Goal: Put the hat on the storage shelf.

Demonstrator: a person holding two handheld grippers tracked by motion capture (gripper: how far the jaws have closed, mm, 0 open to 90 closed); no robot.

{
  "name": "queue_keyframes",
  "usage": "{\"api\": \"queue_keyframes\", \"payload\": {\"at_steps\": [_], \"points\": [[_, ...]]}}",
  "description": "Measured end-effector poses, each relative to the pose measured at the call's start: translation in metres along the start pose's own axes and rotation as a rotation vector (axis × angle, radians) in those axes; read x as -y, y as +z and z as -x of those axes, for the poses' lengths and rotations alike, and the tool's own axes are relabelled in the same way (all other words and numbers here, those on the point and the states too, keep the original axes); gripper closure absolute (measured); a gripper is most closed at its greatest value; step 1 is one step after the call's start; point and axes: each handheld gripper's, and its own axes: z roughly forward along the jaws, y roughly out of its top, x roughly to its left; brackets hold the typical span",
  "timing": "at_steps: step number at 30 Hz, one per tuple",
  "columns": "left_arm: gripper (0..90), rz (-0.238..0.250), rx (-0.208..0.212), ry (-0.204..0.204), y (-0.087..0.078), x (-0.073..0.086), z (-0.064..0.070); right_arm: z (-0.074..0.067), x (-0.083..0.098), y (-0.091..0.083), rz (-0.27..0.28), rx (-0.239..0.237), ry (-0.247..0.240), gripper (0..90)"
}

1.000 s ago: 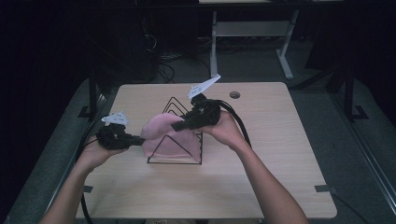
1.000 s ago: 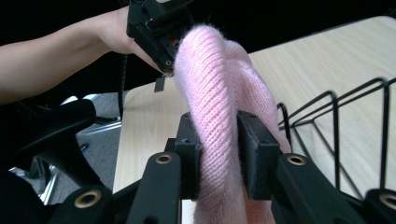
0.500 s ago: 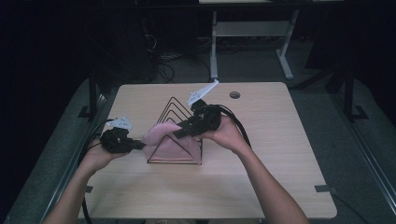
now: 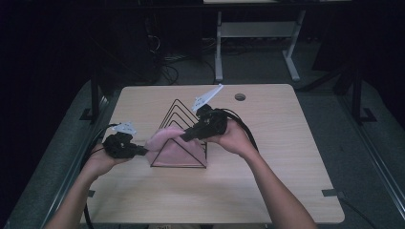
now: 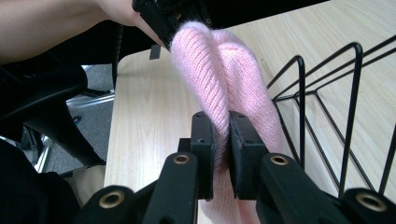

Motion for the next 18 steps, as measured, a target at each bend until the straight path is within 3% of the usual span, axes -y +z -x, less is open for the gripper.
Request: {"api": "queue_keyframes", "payload": {"at_steps": [12,18], "points": [[87.4,-0.008,-0.009,-0.006,0.002,-0.001,0.001,0.003,0.010,0.003,0.007,-0.020,0.034,81.3],[82.1,-0.008,0.001,0.001,-0.001,-0.003,0.002,0.005,0.014,0.000,0.041,-0.036,0.045,70.4]]}}
